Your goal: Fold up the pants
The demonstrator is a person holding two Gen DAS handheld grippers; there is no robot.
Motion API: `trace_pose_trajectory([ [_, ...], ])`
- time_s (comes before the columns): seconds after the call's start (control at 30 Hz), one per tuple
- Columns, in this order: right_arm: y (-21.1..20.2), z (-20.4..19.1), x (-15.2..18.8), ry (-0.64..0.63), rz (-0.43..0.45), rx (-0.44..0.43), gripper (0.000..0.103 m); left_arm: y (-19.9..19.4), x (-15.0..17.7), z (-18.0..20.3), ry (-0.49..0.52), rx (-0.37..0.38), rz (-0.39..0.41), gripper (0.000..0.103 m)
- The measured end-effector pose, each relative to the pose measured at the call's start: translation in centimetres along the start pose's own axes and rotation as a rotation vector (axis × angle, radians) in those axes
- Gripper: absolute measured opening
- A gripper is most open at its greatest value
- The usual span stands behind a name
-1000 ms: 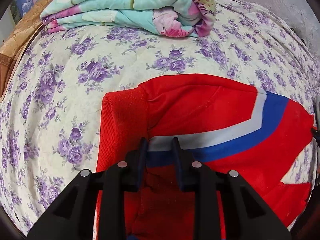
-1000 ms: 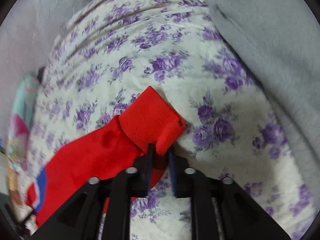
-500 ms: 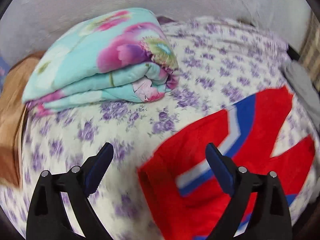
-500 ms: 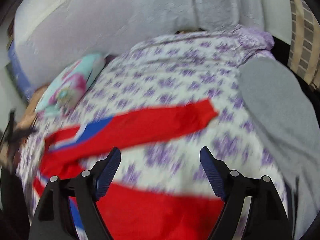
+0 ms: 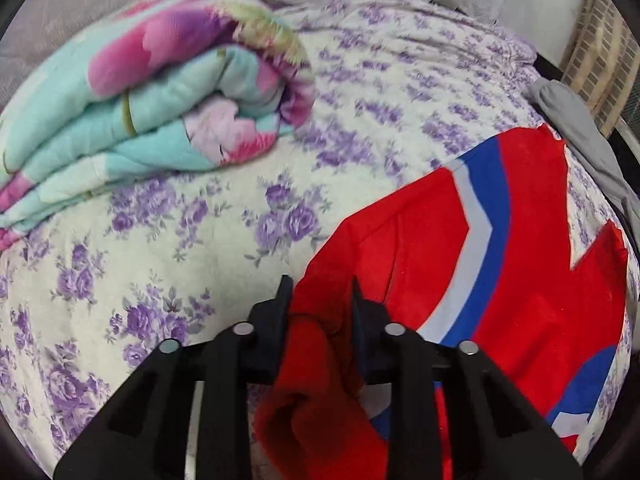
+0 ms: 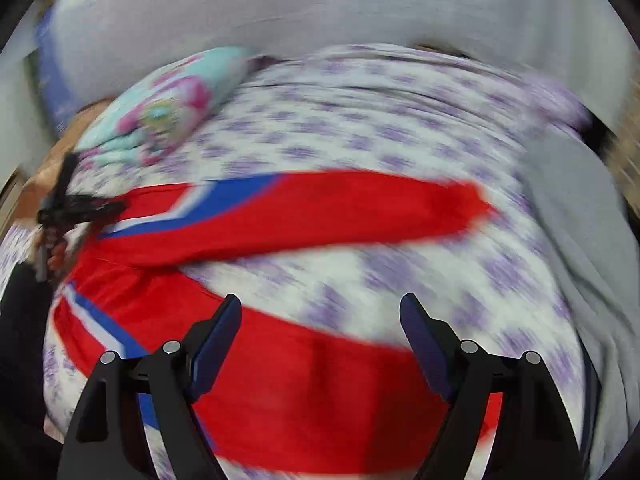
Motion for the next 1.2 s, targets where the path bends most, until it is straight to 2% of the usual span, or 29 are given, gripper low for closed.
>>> trace_pose_trajectory([
  [0.13,4.6,-7.8,-6.7,-0.202,0.065,-0.224,0.082,-0.1,-0.1,0.0,0.003,-0.009,0.014,0.023],
  [0.2,7.8,-10.8,-9.0,-0.32,0.043,-0.274,0.082,-0.3,-0.1,-0.1,-0.008,0.001,0.018,0.023],
  [0.3,13.6,-13.9,-10.9,-0.437,-0.092,-0.278,0.082,-0.4,0.0,-0.4,-0.017,0.013,0.025,0.023],
  [0.37,16.4,-15.9,-11.4,-0.518,-0.15,-0.342,0.082,-0.4,0.0,-0.5,-0.023,0.02,0.027,0.023],
  [0.5,19.9,-16.8,-11.5,-0.597,-0.258,-0.398,0.082,-0.4,0.0,-0.6,-0.033,0.034,0.033,0.023],
  [0.57,21.2,-17.3,-10.6,-0.638,-0.363,-0.467,0.081,-0.4,0.0,-0.5,-0.036,0.035,0.034,0.023],
  [0.63,22.5,-17.4,-9.6,-0.669,-0.435,-0.483,0.081,-0.5,0.2,-0.7,-0.042,0.038,0.031,0.023],
  [0.7,23.7,-17.5,-8.8,-0.669,-0.479,-0.485,0.074,-0.5,0.3,-0.7,-0.046,0.039,0.031,0.024],
  [0.73,23.7,-17.6,-8.7,-0.659,-0.451,-0.484,0.066,-0.5,0.3,-0.8,-0.047,0.037,0.03,0.024],
  [0.77,22.6,-18.2,-8.5,-0.68,-0.404,-0.53,0.021,-0.5,0.3,-0.8,-0.047,0.034,0.03,0.024],
  [0.8,21.6,-18.6,-8.1,-0.683,-0.397,-0.576,0.007,-0.6,0.3,-0.8,-0.047,0.029,0.032,0.024],
  [1.0,19.3,-18.9,-10.9,-0.637,-0.205,-0.522,0.006,-1.4,-0.7,-1.9,-0.092,-0.027,0.079,0.024],
  [1.07,19.8,-19.0,-11.2,-0.629,-0.211,-0.511,0.006,-1.2,-0.7,-2.6,-0.113,-0.043,0.076,0.024],
  [1.2,22.3,-19.7,-8.9,-0.626,-0.283,-0.455,0.007,0.6,-0.2,-2.6,-0.08,-0.078,0.027,0.025],
])
Point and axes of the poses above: each gripper's, at about its wrist camera, not at the fingertips, and y roughly the way its jaws point, z to its right, x to its underside, the point moved 9 cm from there along y, roughly the way its jaws point, and after that the axes turned 3 degrees about x, right-handed, at the moved point
